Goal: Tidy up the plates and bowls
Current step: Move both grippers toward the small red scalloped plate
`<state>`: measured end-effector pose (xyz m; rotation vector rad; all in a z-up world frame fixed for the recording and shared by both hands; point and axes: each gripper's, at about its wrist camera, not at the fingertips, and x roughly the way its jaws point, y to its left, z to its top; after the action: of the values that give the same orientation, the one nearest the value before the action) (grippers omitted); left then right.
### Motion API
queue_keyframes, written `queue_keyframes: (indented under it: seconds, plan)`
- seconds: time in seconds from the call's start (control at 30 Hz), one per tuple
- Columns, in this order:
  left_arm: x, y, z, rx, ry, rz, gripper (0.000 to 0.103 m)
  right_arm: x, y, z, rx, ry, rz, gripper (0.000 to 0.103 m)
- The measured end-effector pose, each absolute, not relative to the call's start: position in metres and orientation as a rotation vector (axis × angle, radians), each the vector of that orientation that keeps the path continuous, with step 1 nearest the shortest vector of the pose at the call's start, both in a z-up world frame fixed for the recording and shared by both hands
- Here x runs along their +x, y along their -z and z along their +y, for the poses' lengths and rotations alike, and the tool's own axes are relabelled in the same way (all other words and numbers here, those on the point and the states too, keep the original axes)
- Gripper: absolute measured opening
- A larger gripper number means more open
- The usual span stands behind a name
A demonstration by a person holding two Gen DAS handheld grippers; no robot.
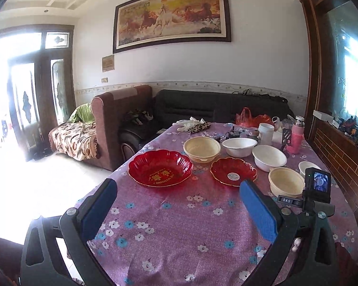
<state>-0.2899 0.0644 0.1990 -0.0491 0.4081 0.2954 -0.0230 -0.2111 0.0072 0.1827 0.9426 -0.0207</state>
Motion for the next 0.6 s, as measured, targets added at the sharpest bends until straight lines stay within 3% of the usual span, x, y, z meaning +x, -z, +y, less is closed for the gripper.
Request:
queue_keyframes:
  seconds: [0.37,0.6]
  plan:
    - [-0.216,-0.176,0.071,-0.13,-0.085,0.496,0.103,-0.023,-0.007,-0.205,0.143,-0.007,0.966,0.102]
    - [-0.165,-0.17,0.1,-0.164,-0.012,0.495,0.103,-0.07,-0.028,-0.221,0.298,-0.214,0.886,0.102]
